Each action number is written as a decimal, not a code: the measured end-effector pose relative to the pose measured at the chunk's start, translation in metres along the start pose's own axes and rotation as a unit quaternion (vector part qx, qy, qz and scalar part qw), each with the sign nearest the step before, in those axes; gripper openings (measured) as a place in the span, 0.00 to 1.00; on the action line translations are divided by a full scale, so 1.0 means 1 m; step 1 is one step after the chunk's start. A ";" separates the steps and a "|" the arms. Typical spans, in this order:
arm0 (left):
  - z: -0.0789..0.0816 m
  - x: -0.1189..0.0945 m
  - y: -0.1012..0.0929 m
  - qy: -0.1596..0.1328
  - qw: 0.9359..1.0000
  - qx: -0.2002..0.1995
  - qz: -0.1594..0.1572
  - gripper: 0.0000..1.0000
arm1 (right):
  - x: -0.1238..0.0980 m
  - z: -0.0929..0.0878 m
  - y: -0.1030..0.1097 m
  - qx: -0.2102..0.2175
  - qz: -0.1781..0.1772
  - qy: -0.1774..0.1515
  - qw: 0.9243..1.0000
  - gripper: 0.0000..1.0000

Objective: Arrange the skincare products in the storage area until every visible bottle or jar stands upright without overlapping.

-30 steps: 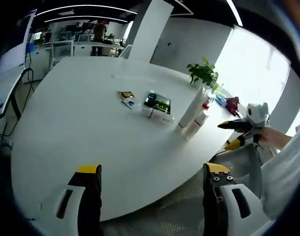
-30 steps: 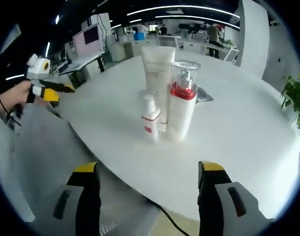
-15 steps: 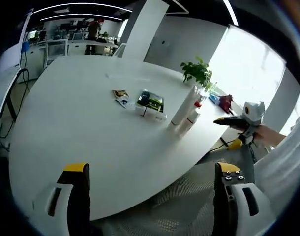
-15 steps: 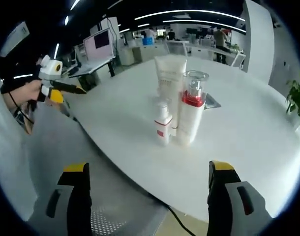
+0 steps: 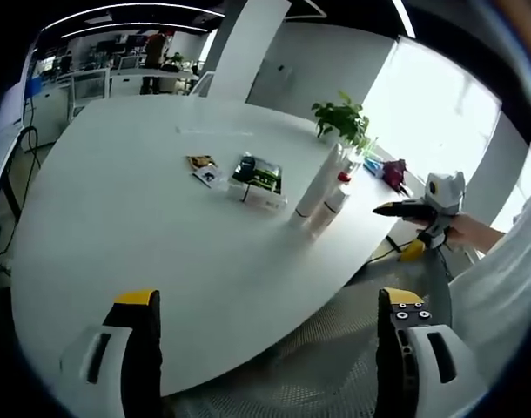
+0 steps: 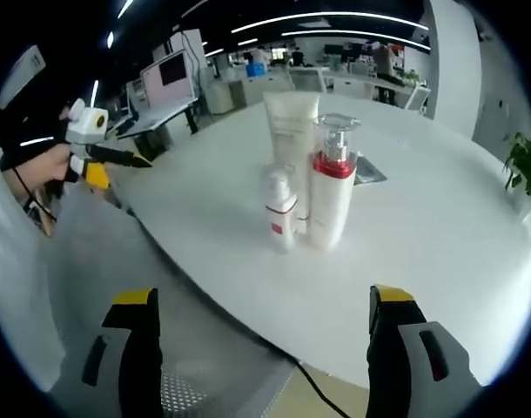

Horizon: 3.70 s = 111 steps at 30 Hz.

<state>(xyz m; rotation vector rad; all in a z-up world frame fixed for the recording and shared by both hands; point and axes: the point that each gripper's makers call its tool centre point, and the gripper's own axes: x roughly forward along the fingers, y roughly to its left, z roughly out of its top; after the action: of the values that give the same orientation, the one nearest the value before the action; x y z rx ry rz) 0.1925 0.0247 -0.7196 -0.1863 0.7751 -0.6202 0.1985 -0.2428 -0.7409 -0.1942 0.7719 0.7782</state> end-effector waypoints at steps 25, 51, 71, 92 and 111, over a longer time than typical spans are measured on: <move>0.058 0.084 -0.019 0.085 0.971 0.217 -0.060 0.78 | 0.004 -0.020 -0.020 0.060 -0.006 -0.002 0.998 0.93; 0.112 0.173 0.017 0.138 0.914 0.369 -0.096 0.62 | 0.018 -0.036 -0.034 0.116 -0.014 0.007 0.993 0.91; 0.106 0.227 0.040 0.192 0.838 0.494 -0.127 0.53 | 0.027 -0.040 -0.035 0.142 -0.010 0.013 0.990 0.91; 0.092 0.255 0.055 0.250 0.773 0.561 -0.161 0.28 | 0.030 -0.046 -0.030 0.172 -0.006 0.004 0.985 0.89; 0.098 0.236 0.051 0.251 0.809 0.512 -0.142 0.23 | 0.024 -0.040 -0.027 0.163 -0.010 -0.004 0.987 0.88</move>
<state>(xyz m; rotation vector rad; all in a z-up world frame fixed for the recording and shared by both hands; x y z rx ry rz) 0.4138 -0.0786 -0.8105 0.9145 0.8182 -1.3279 0.2059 -0.2653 -0.7891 0.0958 0.8760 0.6221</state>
